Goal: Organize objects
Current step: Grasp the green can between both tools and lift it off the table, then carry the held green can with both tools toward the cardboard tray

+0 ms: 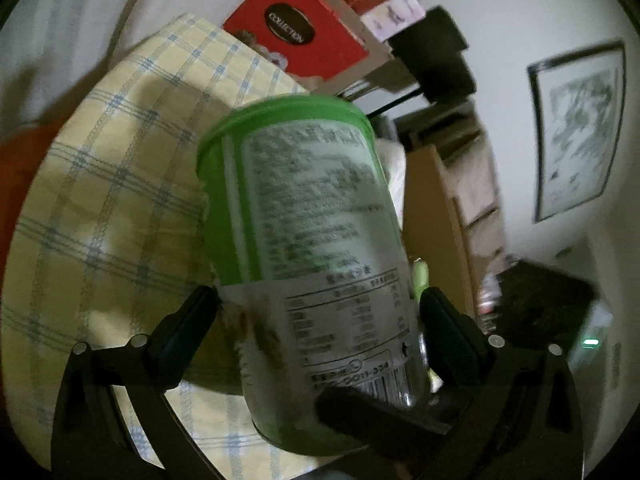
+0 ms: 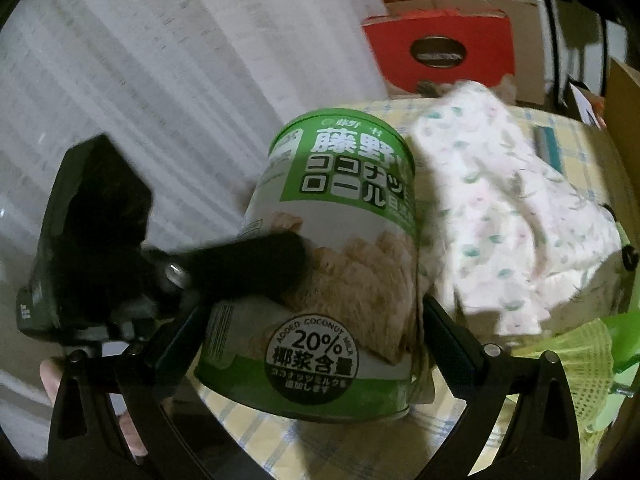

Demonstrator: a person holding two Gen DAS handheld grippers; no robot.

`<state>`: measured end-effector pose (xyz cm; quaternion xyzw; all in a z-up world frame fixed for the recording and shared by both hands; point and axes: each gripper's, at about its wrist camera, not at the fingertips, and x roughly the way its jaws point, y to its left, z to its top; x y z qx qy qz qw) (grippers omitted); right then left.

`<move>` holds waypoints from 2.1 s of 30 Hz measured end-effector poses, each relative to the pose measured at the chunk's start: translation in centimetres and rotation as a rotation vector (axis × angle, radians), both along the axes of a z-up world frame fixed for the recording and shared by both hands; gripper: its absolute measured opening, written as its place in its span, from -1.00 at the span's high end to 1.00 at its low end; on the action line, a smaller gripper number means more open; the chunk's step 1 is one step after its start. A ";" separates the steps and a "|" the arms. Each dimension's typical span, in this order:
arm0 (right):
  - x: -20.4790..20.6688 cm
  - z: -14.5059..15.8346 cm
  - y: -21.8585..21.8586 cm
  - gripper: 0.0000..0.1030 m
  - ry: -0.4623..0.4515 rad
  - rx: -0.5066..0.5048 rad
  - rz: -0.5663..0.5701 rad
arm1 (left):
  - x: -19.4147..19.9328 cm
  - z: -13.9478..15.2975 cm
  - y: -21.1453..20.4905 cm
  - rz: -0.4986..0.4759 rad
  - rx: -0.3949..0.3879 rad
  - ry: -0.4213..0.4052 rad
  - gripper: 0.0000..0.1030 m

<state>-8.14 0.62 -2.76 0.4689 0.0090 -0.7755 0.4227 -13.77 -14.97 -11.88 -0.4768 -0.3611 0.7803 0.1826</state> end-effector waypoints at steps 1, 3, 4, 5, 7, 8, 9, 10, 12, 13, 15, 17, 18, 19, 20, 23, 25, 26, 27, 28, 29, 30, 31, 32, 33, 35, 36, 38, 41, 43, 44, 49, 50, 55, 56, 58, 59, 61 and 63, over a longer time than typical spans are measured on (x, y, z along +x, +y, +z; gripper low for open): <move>0.2 0.2 0.1 -0.98 0.010 0.003 0.005 | 0.3 0.3 0.1 0.004 -0.012 0.012 -0.99; 0.5 0.4 0.5 -0.98 0.028 0.000 0.018 | 0.8 0.8 0.0 0.004 -0.013 0.029 -0.98; 0.6 0.6 0.8 -0.98 0.038 0.001 0.026 | 1.1 1.0 0.0 0.005 -0.008 0.036 -0.98; 0.9 0.9 1.0 -0.98 0.053 0.004 0.032 | 1.3 1.3 0.0 0.005 -0.005 0.042 -0.98; 1.8 1.7 1.0 -0.98 0.082 0.002 0.045 | 1.7 1.9 0.0 0.006 0.002 0.052 -0.98; 2.2 2.1 1.4 -0.98 0.101 -0.006 0.055 | 2.0 2.4 -0.1 0.006 0.003 0.059 -0.98; 2.1 2.4 1.7 -0.98 0.113 -0.012 0.061 | 2.2 2.9 0.0 0.006 0.000 0.067 -0.98; 2.1 2.8 1.9 -0.98 0.124 -0.021 0.066 | 2.4 3.3 0.2 0.006 -0.004 0.078 -0.98; 2.2 3.6 2.7 -0.98 0.133 -0.049 0.072 | 2.8 4.4 0.3 0.003 -0.008 0.100 -0.97; 2.1 4.2 2.9 -0.97 0.130 -0.065 0.074 | 2.9 5.0 0.4 0.002 -0.009 0.112 -0.97; 2.3 5.2 3.5 -0.97 0.119 -0.085 0.076 | 3.0 6.3 0.6 -0.001 -0.007 0.131 -0.95; 2.5 6.0 3.7 -0.96 0.120 -0.092 0.074 | 3.0 7.7 1.0 -0.006 -0.013 0.150 -0.95; 2.7 6.8 4.0 -0.96 0.128 -0.101 0.071 | 3.1 8.4 1.1 -0.008 -0.020 0.163 -0.95; 2.9 7.3 4.0 -0.96 0.134 -0.108 0.070 | 3.2 9.2 1.3 -0.010 -0.028 0.178 -0.95; 3.2 8.0 4.2 -0.96 0.143 -0.116 0.068 | 3.4 10.1 1.5 -0.012 -0.038 0.197 -0.95; 3.7 9.7 4.5 -0.96 0.178 -0.135 0.065 | 4.0 12.1 2.0 -0.017 -0.056 0.234 -0.95; 4.3 10.6 5.0 -0.96 0.194 -0.145 0.063 | 4.3 13.1 2.2 -0.019 -0.064 0.249 -0.95; 4.0 10.9 4.9 -0.96 0.198 -0.147 0.062 | 4.4 13.6 2.3 -0.021 -0.069 0.257 -0.95; 4.0 11.3 5.1 -0.96 0.206 -0.152 0.061 | 4.4 14.0 2.5 -0.022 -0.073 0.263 -0.95; 3.4 11.6 5.0 -0.96 0.212 -0.154 0.061 | 4.4 14.5 2.6 -0.024 -0.076 0.271 -0.95; 3.7 12.0 5.1 -0.96 0.217 -0.156 0.062 | 4.6 14.9 2.8 -0.027 -0.080 0.279 -0.95; 3.8 12.0 5.2 -0.96 0.219 -0.156 0.062 | 4.6 15.0 2.9 -0.028 -0.082 0.282 -0.95; 3.8 12.0 5.2 -0.96 0.218 -0.157 0.062 | 4.8 15.1 2.9 -0.029 -0.084 0.282 -0.95; 3.8 11.8 5.2 -0.96 0.215 -0.157 0.062 | 4.8 15.0 2.9 -0.028 -0.084 0.278 -0.95; 3.6 11.5 5.2 -0.96 0.208 -0.156 0.063 | 4.7 14.7 3.0 -0.027 -0.083 0.271 -0.95; 4.0 10.9 5.3 -0.96 0.187 -0.149 0.066 | 4.7 13.5 2.9 -0.027 -0.081 0.248 -0.95; 4.0 10.1 5.1 -0.96 0.171 -0.140 0.069 | 4.7 12.8 2.7 -0.028 -0.078 0.233 -0.95; 3.8 8.5 4.8 -0.96 0.138 -0.125 0.077 | 4.8 10.9 2.3 -0.025 -0.070 0.192 -0.95; 3.3 5.9 4.1 -0.96 0.083 -0.103 0.087 | 4.8 8.0 1.7 -0.015 -0.051 0.126 -0.95; 3.1 4.4 3.7 -0.96 0.053 -0.091 0.089 | 4.8 6.3 1.3 -0.009 -0.043 0.091 -0.95; 3.0 3.8 3.6 -0.96 0.041 -0.087 0.091 | 4.8 5.6 1.2 -0.008 -0.042 0.078 -0.95; 2.4 1.7 3.3 -0.96 -0.012 -0.069 0.092 | 4.9 3.4 1.1 -0.005 -0.038 0.034 -0.95; 2.3 1.5 3.3 -0.96 -0.018 -0.068 0.092 | 5.0 3.2 1.1 -0.005 -0.039 0.029 -0.95; 2.1 1.1 3.6 -0.96 -0.041 -0.052 0.090 | 5.1 2.5 1.3 -0.011 -0.047 0.012 -0.95; 2.0 1.2 3.8 -0.96 -0.041 -0.050 0.086 | 5.2 2.3 1.3 -0.007 -0.062 0.004 -0.95; 2.1 1.2 3.9 -0.96 -0.038 -0.033 0.077 | 5.3 1.9 1.2 0.001 -0.066 -0.006 -0.88; 2.1 1.3 4.2 -0.96 -0.031 -0.028 0.070 | 5.4 1.7 1.0 0.002 -0.050 -0.008 -0.89; 2.2 1.7 4.7 -0.96 -0.016 -0.022 0.064 | 5.5 1.6 0.6 0.007 -0.035 -0.010 -0.88; 2.4 2.1 5.1 -0.96 0.025 0.004 0.048 | 5.4 1.8 0.3 0.009 -0.018 -0.005 -0.81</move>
